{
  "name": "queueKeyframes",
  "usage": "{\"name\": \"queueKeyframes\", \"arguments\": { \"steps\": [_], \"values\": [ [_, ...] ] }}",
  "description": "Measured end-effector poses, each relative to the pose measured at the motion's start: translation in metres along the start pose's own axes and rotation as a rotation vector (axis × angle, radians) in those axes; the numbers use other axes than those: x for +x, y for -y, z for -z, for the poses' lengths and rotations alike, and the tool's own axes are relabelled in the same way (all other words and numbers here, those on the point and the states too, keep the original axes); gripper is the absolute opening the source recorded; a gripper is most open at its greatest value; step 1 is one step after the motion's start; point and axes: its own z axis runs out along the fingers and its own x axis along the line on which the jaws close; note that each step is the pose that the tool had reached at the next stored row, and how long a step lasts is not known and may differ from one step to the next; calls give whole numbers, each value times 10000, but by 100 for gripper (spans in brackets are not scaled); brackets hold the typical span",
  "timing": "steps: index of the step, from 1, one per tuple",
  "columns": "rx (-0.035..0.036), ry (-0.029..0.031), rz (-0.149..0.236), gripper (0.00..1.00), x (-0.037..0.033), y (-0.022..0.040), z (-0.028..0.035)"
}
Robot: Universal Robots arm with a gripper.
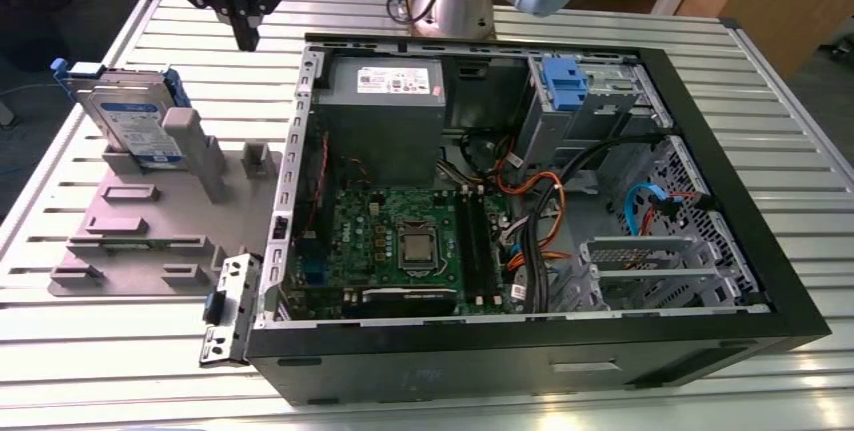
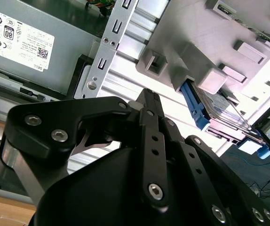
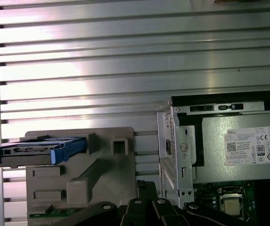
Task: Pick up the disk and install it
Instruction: 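Reach for the disk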
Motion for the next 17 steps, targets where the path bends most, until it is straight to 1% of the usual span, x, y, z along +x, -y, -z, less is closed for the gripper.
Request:
{"name": "queueKeyframes", "arguments": {
  "steps": [7, 10, 15, 17],
  "values": [
    [0, 0, -1, 11, 3, 0, -1],
    [1, -1, -1, 11, 27, 2, -2],
    [-2, 3, 0, 11, 134, 11, -10],
    [-4, 8, 1, 11, 188, 15, -13]
  ]
}}
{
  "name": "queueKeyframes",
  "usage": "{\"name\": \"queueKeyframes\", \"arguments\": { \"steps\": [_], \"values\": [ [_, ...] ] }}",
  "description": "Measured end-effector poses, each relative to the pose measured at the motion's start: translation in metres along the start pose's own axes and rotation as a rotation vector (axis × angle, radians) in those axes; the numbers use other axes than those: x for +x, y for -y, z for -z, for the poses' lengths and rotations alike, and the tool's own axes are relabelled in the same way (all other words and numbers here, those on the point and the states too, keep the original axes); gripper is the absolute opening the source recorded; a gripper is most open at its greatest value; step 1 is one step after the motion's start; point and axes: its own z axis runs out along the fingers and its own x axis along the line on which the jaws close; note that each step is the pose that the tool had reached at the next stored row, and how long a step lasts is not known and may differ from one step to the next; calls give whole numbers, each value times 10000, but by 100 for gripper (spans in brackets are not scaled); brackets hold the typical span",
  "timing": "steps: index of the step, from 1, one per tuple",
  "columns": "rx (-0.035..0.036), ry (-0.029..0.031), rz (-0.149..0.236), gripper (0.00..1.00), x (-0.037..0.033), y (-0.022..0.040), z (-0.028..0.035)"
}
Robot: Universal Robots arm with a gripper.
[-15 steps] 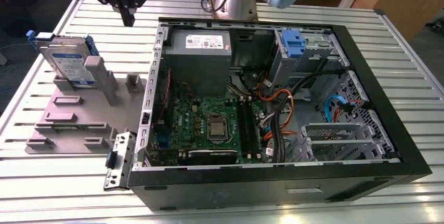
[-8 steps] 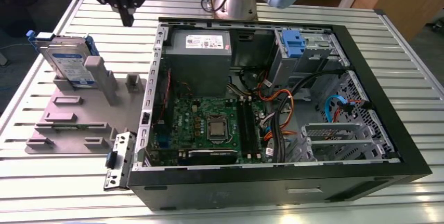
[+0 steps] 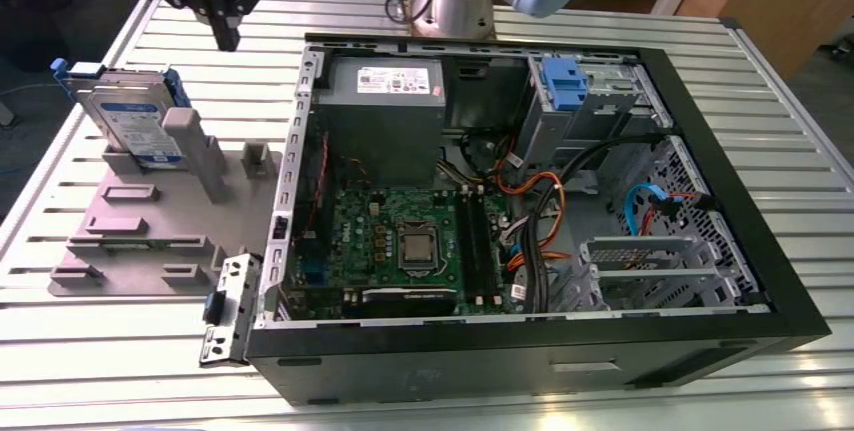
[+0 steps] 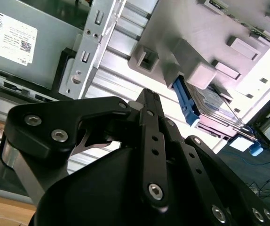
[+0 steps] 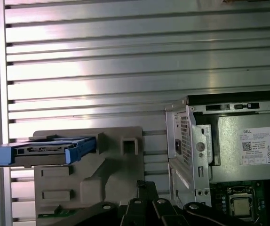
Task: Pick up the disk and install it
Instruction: 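Reach for the disk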
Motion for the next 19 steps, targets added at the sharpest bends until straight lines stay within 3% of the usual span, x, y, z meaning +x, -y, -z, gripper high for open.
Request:
{"name": "queueKeyframes", "arguments": {
  "steps": [11, 19],
  "values": [
    [0, 6, -1, 11, 247, 20, -23],
    [-1, 6, -2, 11, 273, 22, -27]
  ]
}}
